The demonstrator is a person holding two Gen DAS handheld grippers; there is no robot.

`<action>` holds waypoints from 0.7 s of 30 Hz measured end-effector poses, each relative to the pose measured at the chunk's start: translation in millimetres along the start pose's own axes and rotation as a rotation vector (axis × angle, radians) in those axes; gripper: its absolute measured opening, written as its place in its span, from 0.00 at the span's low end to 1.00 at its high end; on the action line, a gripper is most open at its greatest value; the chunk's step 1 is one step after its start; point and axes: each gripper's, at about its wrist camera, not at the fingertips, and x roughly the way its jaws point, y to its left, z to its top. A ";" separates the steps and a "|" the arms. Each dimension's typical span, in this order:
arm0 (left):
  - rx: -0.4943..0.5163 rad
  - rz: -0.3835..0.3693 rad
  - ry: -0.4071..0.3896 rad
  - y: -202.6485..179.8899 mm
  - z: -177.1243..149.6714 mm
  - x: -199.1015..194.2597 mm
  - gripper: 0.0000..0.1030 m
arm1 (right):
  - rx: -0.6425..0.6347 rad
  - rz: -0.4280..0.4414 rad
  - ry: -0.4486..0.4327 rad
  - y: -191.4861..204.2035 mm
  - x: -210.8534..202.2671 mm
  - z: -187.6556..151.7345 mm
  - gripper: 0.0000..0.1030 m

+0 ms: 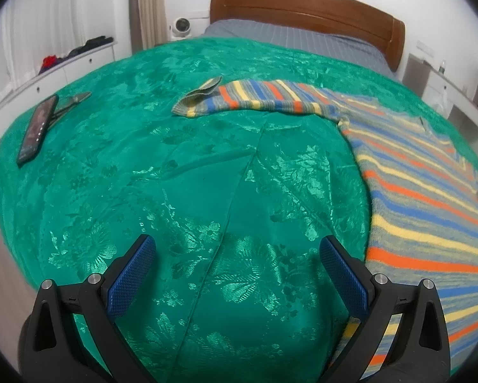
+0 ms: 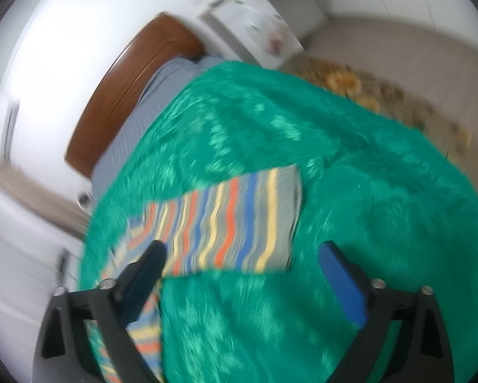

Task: Fold small clothes
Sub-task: 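Reach the right tool to the striped sleeve cuff and grasp it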

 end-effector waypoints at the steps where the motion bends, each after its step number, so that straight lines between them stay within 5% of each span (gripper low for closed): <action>1: 0.004 0.009 0.005 -0.6 -0.3 1.4 1.00 | 0.032 0.006 0.020 -7.0 9.2 7.3 0.78; 7: -0.003 0.035 0.045 0.8 -2.6 11.6 1.00 | 0.032 -0.066 0.162 -16.6 56.4 23.0 0.60; 8: 0.000 0.038 0.047 0.3 -3.0 12.6 1.00 | 0.028 -0.067 0.169 -17.0 60.1 25.6 0.52; 11: 0.019 0.053 0.046 -2.9 -4.6 13.6 1.00 | -0.041 -0.109 0.201 -9.0 68.5 30.8 0.02; 15: 0.031 0.060 0.044 -4.6 -5.6 12.7 1.00 | -0.187 -0.328 0.136 5.7 67.0 28.7 0.01; 21: 0.030 0.057 0.045 -3.8 -5.8 12.7 1.00 | -0.299 -0.305 0.046 57.6 58.7 27.8 0.02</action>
